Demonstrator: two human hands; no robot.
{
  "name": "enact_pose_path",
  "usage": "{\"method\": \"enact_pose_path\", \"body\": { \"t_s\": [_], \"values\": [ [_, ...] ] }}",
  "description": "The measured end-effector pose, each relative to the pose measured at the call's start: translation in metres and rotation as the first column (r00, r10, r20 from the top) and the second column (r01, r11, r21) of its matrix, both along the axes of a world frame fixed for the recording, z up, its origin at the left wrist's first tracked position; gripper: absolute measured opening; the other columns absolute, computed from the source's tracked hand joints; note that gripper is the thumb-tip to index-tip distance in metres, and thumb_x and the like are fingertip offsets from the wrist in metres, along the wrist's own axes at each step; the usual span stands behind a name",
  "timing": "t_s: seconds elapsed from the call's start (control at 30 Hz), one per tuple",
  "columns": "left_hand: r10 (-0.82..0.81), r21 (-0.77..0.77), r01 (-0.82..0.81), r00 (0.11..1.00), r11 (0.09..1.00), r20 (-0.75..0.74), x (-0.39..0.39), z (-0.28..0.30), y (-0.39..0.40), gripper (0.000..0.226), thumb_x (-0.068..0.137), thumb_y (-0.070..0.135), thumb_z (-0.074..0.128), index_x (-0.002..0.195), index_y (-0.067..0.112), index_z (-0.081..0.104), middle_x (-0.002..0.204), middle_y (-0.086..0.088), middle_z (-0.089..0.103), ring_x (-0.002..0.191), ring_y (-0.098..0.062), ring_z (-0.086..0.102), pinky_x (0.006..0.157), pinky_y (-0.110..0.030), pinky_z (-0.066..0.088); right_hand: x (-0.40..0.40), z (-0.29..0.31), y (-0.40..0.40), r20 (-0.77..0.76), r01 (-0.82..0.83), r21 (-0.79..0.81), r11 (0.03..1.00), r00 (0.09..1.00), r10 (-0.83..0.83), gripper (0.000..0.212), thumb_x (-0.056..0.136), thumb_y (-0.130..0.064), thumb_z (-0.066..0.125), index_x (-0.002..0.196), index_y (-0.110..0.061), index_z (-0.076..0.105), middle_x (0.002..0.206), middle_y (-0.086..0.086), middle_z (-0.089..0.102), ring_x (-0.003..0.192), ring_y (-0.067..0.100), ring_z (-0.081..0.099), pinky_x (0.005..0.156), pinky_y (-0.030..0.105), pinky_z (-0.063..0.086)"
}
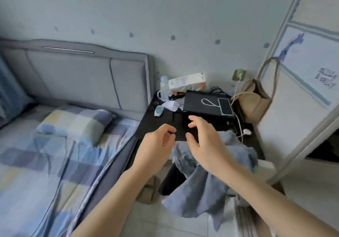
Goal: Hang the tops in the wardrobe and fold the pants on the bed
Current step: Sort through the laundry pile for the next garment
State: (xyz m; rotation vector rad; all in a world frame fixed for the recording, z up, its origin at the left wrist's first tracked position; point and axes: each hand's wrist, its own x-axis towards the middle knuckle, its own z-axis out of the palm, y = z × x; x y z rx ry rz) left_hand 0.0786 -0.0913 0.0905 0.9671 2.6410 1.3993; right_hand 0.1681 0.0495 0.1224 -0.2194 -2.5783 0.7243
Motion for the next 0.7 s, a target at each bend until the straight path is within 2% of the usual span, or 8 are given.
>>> {"method": "enact_pose_path", "body": {
  "t_s": [0.1, 0.2, 0.33, 0.4, 0.47, 0.53, 0.63, 0.7],
  "values": [
    [0.224, -0.021, -0.224, 0.971, 0.974, 0.077, 0.007, -0.035, -0.085, 0.013, 0.096, 0.029, 0.052, 0.106, 0.034, 0.06, 0.074, 0.005, 0.069, 0.07, -0.009, 0.065, 0.07, -0.039, 0.055, -0.02, -0.033, -0.08, 0.058, -0.125, -0.085, 0.988, 0.99, 0.13, 0.044, 0.096, -0.02, 0.052, 0.138, -0.011, 0.042, 0.124, 0.003, 0.055, 0.117, 0.019, 0.048, 0.093, 0.023, 0.037],
    [0.437, -0.073, -0.431, 0.893, 0.9, 0.109, 0.023, -0.072, -0.174, 0.013, 0.094, 0.031, 0.051, 0.103, 0.036, 0.059, 0.071, 0.008, 0.066, 0.066, -0.007, 0.061, 0.063, -0.03, 0.049, -0.029, -0.061, -0.155, 0.107, -0.23, -0.168, 0.959, 0.962, 0.249, 0.037, 0.096, -0.02, 0.051, 0.132, -0.01, 0.047, 0.115, 0.001, 0.058, 0.114, 0.019, 0.05, 0.093, 0.029, 0.041],
    [0.635, -0.197, -0.608, 0.76, 0.769, 0.138, 0.063, -0.113, -0.312, 0.013, 0.097, 0.031, 0.049, 0.106, 0.036, 0.057, 0.075, 0.008, 0.067, 0.066, -0.015, 0.06, 0.064, -0.035, 0.05, -0.034, -0.097, -0.269, 0.189, -0.353, -0.225, 0.908, 0.898, 0.396, 0.038, 0.096, -0.02, 0.05, 0.133, -0.016, 0.045, 0.106, -0.009, 0.054, 0.111, 0.015, 0.048, 0.082, 0.016, 0.031],
    [0.705, -0.241, -0.664, 0.684, 0.708, 0.189, 0.083, -0.127, -0.367, 0.014, 0.097, 0.03, 0.05, 0.109, 0.033, 0.057, 0.08, 0.006, 0.07, 0.078, -0.019, 0.065, 0.072, -0.039, 0.053, -0.033, -0.109, -0.316, 0.222, -0.398, -0.256, 0.881, 0.863, 0.454, 0.037, 0.096, -0.02, 0.049, 0.133, -0.018, 0.045, 0.104, -0.011, 0.054, 0.109, 0.013, 0.049, 0.075, 0.01, 0.028],
    [0.766, -0.271, -0.716, 0.596, 0.643, 0.242, 0.107, -0.139, -0.425, 0.017, 0.098, 0.029, 0.05, 0.113, 0.032, 0.057, 0.083, 0.005, 0.07, 0.082, -0.018, 0.066, 0.074, -0.042, 0.054, -0.031, -0.121, -0.373, 0.247, -0.472, -0.274, 0.838, 0.808, 0.535, 0.036, 0.097, -0.021, 0.048, 0.132, -0.018, 0.046, 0.101, -0.013, 0.053, 0.108, 0.013, 0.048, 0.073, 0.01, 0.028],
    [0.81, -0.292, -0.757, 0.521, 0.584, 0.269, 0.132, -0.151, -0.477, 0.017, 0.098, 0.029, 0.05, 0.112, 0.033, 0.056, 0.076, 0.007, 0.068, 0.074, -0.013, 0.064, 0.07, -0.043, 0.054, -0.028, -0.132, -0.43, 0.283, -0.54, -0.293, 0.789, 0.739, 0.611, 0.035, 0.096, -0.018, 0.049, 0.131, -0.015, 0.047, 0.104, -0.006, 0.057, 0.108, 0.017, 0.049, 0.075, 0.015, 0.029],
    [0.863, -0.323, -0.806, 0.413, 0.495, 0.291, 0.165, -0.167, -0.538, 0.013, 0.097, 0.027, 0.051, 0.108, 0.032, 0.057, 0.068, 0.006, 0.066, 0.064, -0.011, 0.062, 0.065, -0.042, 0.054, -0.023, -0.149, -0.508, 0.33, -0.634, -0.302, 0.712, 0.631, 0.702, 0.035, 0.097, -0.017, 0.049, 0.131, -0.012, 0.047, 0.115, 0.004, 0.059, 0.112, 0.022, 0.05, 0.087, 0.028, 0.038],
    [0.885, -0.328, -0.837, 0.335, 0.437, 0.324, 0.18, -0.174, -0.565, 0.012, 0.097, 0.025, 0.052, 0.106, 0.029, 0.059, 0.066, 0.007, 0.064, 0.061, -0.012, 0.06, 0.063, -0.042, 0.053, -0.022, -0.159, -0.546, 0.355, -0.684, -0.313, 0.659, 0.559, 0.749, 0.035, 0.098, -0.02, 0.046, 0.133, -0.014, 0.045, 0.12, 0.003, 0.057, 0.113, 0.022, 0.048, 0.084, 0.029, 0.039]
  ]
}}
